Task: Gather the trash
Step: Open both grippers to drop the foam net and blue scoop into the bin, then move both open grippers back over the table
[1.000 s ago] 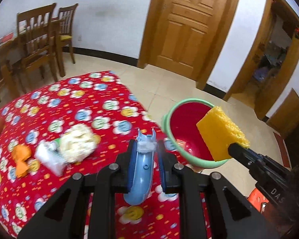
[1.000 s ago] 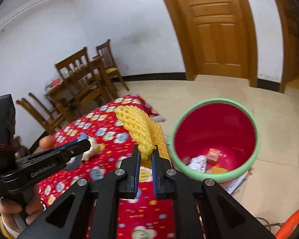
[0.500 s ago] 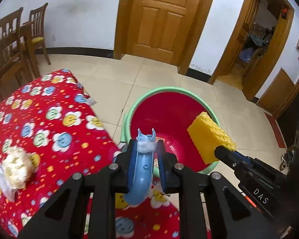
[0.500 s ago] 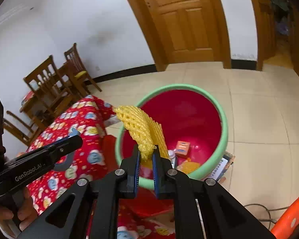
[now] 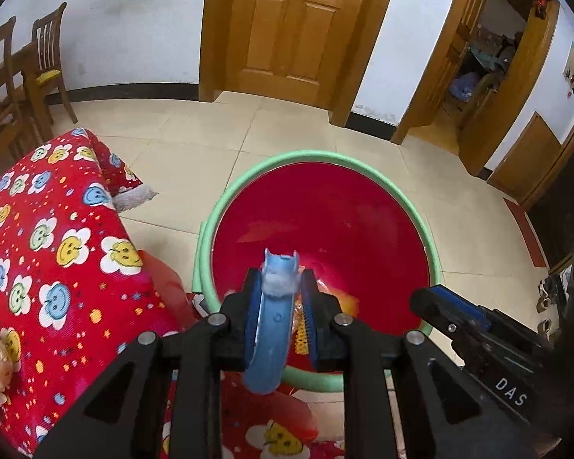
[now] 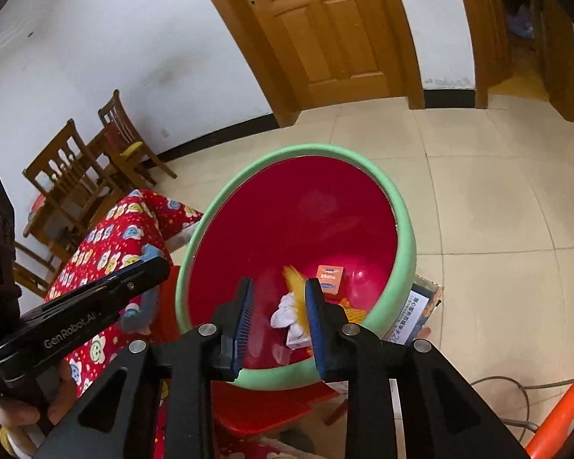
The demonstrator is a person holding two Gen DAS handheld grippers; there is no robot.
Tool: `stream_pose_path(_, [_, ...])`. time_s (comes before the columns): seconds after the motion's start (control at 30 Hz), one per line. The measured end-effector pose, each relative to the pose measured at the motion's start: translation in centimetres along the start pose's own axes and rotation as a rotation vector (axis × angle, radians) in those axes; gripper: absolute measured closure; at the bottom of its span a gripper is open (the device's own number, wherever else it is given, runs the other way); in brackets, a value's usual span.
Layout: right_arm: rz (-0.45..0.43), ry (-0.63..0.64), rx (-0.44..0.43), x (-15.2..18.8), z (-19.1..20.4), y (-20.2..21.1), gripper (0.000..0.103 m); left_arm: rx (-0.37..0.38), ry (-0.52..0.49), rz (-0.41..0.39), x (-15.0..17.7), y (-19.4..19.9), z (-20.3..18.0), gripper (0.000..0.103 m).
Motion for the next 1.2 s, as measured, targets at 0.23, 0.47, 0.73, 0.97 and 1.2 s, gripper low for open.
stream_pose_path(0.23, [0.001,-0.004,0.004,-0.2,-0.6,-0.1,0.075,-0.007,0.006,0.005,-0.3,-0.5,-0.1,0.064])
stream_pose_path(0.47, [-0.008,0.001,0.002,-0.2,-0.4,0.3,0.075,-0.032,0.021,0.0,-0.3,0.0,0.2,0.057])
stream_pose_path(0.73, [-0.033,0.009,0.006,0.1,0.3,1.7,0.059,-0.048,0.045,-0.025,0.4,2.3,1.3,0.051])
stream_pose_path(0.97, [-0.04,0.037,-0.008,0.6,2.1,2.8,0.051,-0.083,0.093,-0.03,2.0,4.9,3.2,0.049])
stream_pose_path(1.2, [-0.043,0.066,-0.027,1.1,4.4,3.7,0.043,-0.15,0.138,-0.053,3.5,8.2,5.7,0.043])
Point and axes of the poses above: each gripper's, at about its wrist camera, not at the fingertips, and y roughly against the way its jaws point, z to its left, x to its underside, the point moved 2 cm from there along -y, roughly the way its jaws point, and after that the axes turned 4 degrees about z, right-handed, at the moved point
